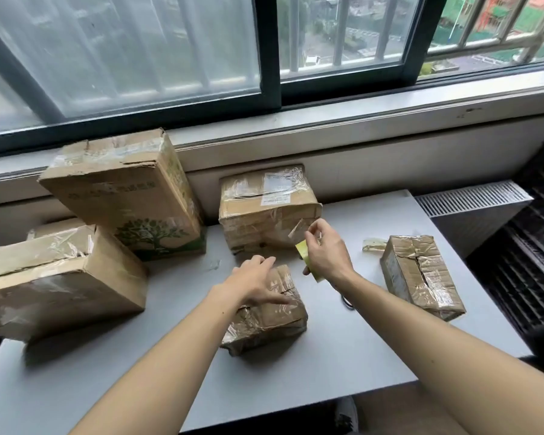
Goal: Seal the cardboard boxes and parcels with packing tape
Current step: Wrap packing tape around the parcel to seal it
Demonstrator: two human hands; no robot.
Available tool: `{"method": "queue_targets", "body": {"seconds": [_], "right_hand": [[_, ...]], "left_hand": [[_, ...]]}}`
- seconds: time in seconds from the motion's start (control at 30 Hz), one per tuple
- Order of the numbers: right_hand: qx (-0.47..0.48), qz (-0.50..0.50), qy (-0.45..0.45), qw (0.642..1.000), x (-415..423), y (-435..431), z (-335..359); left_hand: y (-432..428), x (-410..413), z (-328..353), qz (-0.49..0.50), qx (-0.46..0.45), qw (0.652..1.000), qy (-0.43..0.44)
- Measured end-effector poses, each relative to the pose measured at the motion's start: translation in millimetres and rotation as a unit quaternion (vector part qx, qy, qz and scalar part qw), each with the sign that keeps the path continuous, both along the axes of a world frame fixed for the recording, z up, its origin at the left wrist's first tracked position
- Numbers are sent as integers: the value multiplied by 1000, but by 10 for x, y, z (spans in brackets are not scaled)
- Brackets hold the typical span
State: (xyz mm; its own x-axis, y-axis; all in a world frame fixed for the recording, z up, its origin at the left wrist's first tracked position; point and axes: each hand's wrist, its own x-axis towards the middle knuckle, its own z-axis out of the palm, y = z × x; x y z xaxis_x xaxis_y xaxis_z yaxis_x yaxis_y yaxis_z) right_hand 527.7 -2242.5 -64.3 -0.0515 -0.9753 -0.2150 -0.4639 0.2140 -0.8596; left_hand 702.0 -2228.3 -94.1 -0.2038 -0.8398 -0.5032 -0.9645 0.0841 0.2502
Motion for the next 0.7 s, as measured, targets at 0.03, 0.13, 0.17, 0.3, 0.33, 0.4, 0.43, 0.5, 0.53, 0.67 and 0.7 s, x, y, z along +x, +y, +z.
{"method": "queue_targets", "body": {"seconds": [0.03,0.13,0.17,0.3,0.33,0.4,0.43,0.5,0.53,0.67,0.7], "right_hand": [[8,-8,-11,1000,-41,12,-25],[26,-21,-31,999,-127,58,-92],[30,-22,-32,999,-146,72,-114],[41,-26,-38,998,-200,103,-177],[43,-27,-42,998,-211,103,-192],[44,-26,-45,998,-230,95,-205],[43,-24,-44,998,-235,88,-203],[39,-22,-45,998,-232,62,-198],[38,-22,-50,998,-223,50,-200],[37,-11,-51,998,-171,23,-207],[35,-8,-45,998,-163,21,-214]], "left_hand": [[48,-77,-69,-13,21,999,-23],[152,-213,-302,-49,38,994,-85],[163,-244,-366,-55,36,993,-97],[83,-265,-381,-96,16,989,-108],[61,-235,-350,-135,5,984,-113],[48,-157,-280,-235,-18,961,-143],[45,-108,-242,-275,-20,948,-161],[12,1,-164,-303,-4,933,-191],[-4,51,-124,-287,7,938,-194],[-58,19,-58,6,-78,991,-110],[-56,-61,-47,118,-85,986,-86]]}}
